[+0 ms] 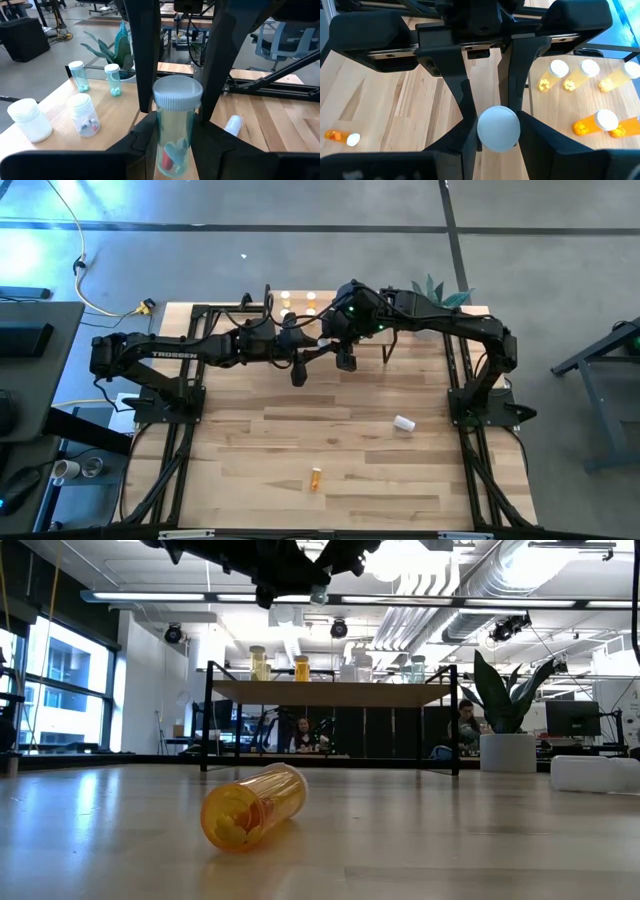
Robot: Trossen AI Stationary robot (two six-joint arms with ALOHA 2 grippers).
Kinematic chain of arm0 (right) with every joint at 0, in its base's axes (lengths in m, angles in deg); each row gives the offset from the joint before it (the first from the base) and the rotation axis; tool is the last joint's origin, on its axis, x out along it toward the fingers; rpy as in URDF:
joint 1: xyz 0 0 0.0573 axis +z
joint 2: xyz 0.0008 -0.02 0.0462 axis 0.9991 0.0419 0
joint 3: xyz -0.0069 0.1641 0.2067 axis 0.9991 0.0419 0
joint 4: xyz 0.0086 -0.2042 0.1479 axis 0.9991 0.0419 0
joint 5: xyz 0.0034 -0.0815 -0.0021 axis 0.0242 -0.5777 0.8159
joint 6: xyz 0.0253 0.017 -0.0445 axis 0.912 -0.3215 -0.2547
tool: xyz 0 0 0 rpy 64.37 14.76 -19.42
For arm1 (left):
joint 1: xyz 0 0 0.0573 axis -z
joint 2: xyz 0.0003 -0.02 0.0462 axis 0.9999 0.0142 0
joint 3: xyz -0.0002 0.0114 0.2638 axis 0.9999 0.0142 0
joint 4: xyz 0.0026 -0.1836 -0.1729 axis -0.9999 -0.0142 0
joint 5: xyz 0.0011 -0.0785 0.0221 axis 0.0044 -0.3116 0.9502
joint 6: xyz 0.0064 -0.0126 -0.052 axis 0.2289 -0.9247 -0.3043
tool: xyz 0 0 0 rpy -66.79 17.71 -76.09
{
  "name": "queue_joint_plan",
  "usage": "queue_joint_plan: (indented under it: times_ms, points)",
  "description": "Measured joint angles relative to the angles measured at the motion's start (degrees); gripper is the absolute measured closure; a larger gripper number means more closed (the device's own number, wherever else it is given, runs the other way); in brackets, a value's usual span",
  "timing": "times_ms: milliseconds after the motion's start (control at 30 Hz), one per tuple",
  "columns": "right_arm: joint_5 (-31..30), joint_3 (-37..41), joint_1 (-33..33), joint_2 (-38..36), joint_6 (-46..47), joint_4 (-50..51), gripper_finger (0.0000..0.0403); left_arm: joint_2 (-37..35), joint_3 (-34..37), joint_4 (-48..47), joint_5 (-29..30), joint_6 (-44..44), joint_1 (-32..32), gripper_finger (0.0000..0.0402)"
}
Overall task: Pick and place medicine bottles onto shelf by color
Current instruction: Put the blue pill bottle on the shelf and align it to the other blue pill bottle
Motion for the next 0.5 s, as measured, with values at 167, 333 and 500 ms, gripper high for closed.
queue_joint_plan:
  times_ms: [167, 333, 500]
  points:
    - [0.0, 0.0, 0.0, 0.0, 0.0, 0.0, 0.0288, 0.0, 0.0, 0.0, 0.0, -0.3, 0.0, 0.0295]
    - [0.0, 0.0, 0.0, 0.0, 1.1, 0.2, 0.0288, 0.0, 0.0, 0.0, 0.1, -0.4, 0.0, 0.0264]
    - [0.0, 0.0, 0.0, 0.0, 1.5, 0.3, 0.0289, 0.0, 0.0, -0.1, 0.1, -0.5, 0.0, 0.0227]
